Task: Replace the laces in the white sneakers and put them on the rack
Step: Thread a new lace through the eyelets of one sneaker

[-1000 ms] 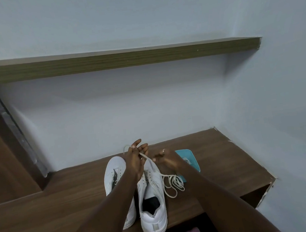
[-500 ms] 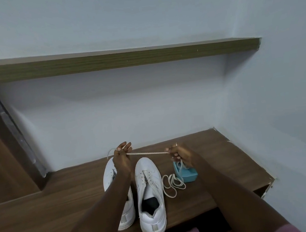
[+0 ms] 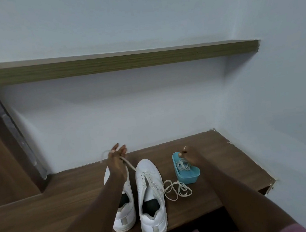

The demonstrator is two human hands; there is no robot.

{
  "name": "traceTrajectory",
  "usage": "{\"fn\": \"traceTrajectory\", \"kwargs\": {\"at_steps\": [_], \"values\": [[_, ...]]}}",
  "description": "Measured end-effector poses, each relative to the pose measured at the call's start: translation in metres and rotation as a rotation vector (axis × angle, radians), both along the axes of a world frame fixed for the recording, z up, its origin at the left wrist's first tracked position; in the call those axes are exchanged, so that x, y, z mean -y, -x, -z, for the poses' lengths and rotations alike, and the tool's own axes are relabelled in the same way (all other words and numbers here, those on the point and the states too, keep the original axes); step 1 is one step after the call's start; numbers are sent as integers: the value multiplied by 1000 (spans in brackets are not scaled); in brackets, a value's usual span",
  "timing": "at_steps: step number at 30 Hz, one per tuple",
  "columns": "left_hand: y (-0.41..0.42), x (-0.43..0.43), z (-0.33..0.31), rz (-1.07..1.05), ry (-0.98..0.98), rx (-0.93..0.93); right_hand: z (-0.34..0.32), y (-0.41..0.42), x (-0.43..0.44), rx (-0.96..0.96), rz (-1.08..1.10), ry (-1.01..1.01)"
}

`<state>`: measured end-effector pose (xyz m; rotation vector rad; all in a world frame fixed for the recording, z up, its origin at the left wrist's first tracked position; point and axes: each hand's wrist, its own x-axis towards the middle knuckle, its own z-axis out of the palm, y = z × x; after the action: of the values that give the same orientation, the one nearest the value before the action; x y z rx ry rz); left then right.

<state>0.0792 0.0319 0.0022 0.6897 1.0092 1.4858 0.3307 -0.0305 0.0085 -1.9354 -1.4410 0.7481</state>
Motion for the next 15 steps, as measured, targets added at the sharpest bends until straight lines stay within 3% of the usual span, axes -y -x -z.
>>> {"fn": "traceTrajectory", "kwargs": {"at_steps": [4, 8, 11, 15], "values": [[-36, 17, -8, 330, -110, -149, -19, 53, 11, -85, -241, 8], [-56, 25, -19, 509, -138, -379, -31, 90, 9, -497, -229, -69], [-50, 22, -18, 481, -117, -348, -34, 89, 2, -642, -169, -27], [-33, 16, -10, 237, 23, -158, -19, 57, 0, -529, -161, 92]]}}
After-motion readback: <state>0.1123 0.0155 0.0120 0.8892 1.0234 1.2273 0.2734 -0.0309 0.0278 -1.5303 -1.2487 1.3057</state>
